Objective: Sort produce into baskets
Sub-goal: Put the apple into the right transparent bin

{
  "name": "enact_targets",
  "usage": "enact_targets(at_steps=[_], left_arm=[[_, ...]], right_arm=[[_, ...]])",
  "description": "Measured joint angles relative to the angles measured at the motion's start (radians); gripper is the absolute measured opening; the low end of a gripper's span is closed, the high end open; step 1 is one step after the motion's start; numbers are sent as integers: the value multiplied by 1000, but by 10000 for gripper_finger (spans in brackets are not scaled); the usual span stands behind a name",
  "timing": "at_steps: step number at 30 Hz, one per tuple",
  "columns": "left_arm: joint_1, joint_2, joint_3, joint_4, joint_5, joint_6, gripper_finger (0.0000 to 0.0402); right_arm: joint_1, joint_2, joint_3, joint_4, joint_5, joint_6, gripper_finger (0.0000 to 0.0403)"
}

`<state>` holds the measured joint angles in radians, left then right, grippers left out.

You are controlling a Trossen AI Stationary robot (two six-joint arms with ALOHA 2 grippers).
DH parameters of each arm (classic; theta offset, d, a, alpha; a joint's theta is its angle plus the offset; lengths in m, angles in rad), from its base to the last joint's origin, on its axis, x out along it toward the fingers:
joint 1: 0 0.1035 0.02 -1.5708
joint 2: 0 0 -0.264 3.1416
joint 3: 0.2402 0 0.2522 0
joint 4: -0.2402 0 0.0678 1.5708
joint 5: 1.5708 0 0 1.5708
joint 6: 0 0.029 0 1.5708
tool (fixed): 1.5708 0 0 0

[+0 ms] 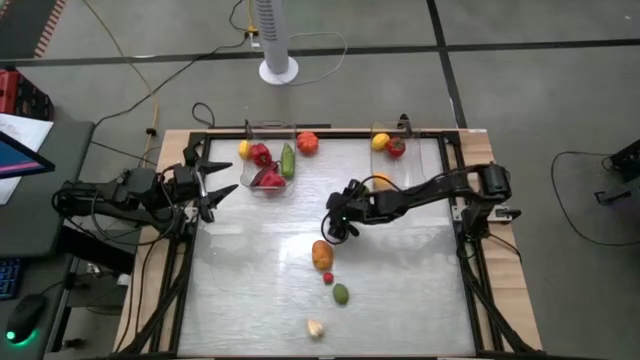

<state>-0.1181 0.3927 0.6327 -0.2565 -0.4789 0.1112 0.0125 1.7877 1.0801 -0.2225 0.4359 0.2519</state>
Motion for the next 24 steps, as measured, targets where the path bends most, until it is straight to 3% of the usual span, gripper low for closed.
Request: enact_targets(at_steps=[7,12,17,24], left_arm=[[0,0,0,0,0,0,256],[0,0,0,0,1,0,256],[0,0,0,0,1,-1,256],[0,0,0,0,1,-1,256]], right_arm=[[27,-196,54,-239,289,-44,308],[-29,-347,54,-452,458,63,313],[-136,-402,54,-589,444,121,331],[-234,-392,54,-602,322,91,367]])
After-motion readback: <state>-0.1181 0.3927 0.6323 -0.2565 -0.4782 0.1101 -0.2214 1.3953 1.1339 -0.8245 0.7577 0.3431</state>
